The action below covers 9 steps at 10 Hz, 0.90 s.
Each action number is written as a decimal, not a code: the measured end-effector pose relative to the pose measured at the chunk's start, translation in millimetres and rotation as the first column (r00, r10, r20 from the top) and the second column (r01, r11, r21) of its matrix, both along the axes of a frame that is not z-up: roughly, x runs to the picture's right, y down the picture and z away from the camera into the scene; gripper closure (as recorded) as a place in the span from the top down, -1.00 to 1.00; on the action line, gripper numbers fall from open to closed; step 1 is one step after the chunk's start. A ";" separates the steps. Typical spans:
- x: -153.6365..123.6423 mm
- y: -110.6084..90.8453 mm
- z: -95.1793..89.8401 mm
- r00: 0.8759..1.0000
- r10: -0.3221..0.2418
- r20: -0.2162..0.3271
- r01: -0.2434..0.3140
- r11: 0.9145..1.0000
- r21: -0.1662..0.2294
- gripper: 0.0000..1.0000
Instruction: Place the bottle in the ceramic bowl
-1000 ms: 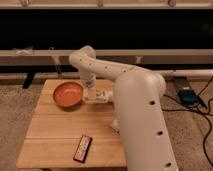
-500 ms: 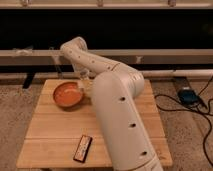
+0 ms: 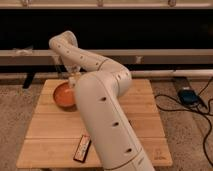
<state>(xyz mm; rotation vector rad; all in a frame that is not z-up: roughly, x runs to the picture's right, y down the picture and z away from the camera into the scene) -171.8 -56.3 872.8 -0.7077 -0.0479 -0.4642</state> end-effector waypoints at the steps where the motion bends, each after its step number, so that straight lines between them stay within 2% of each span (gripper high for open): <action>1: -10.0 -2.8 0.3 1.000 -0.010 0.018 0.010 1.000 0.001 -0.99; 2: -18.6 -4.4 0.6 0.999 -0.017 0.031 0.017 1.000 0.001 -0.91; 3: -29.1 -4.5 1.3 0.999 -0.024 0.047 0.024 1.000 -0.001 -0.73; 7: -81.5 12.3 0.0 0.991 -0.041 0.129 0.044 0.999 -0.026 0.11; 9: -97.4 23.3 -2.1 0.986 -0.043 0.158 0.050 0.998 -0.040 0.47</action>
